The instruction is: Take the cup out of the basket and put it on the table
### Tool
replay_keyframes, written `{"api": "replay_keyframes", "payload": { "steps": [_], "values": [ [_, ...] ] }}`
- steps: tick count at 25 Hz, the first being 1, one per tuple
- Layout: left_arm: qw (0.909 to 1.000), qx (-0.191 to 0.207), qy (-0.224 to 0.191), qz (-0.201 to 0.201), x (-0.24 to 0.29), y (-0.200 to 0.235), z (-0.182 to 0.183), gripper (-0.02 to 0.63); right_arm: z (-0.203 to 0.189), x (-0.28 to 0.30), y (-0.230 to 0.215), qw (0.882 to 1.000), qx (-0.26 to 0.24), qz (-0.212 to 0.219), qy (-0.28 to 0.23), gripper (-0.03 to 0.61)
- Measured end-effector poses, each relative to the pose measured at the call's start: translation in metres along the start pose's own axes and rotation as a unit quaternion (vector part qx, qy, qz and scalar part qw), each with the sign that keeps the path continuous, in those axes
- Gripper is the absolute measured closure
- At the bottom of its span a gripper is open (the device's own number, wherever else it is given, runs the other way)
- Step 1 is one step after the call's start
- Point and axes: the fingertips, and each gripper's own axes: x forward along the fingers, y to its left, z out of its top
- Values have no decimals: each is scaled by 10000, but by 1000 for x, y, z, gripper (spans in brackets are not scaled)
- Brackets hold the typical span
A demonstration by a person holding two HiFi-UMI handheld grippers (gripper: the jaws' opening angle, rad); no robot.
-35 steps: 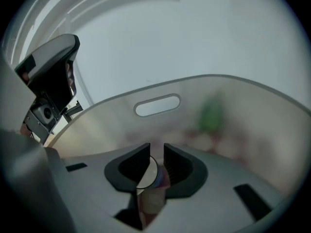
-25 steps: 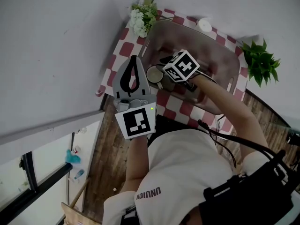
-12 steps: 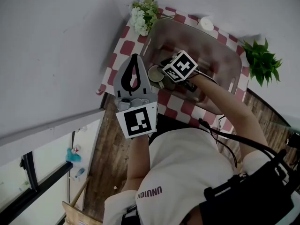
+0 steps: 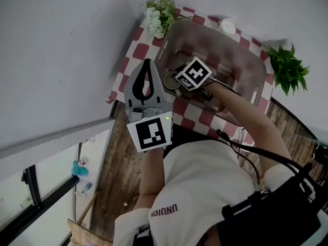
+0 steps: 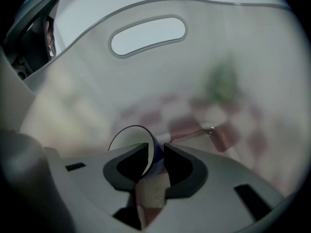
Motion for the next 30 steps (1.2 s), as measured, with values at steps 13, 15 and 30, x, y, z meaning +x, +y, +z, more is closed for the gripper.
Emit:
{"api": "replay_keyframes", "payload": {
  "steps": [13, 15, 30],
  "values": [
    [9999, -17, 25, 113, -2, 5, 0, 602, -7, 10, -4, 9995, -70, -187, 249, 495],
    [9999, -5, 26, 110, -2, 6, 0, 601, -7, 10, -4, 9993, -128, -223, 264, 499],
    [9999, 61, 10, 127, 0, 12, 1, 603, -10, 4, -11, 9980, -266, -482, 324, 523]
  ]
}}
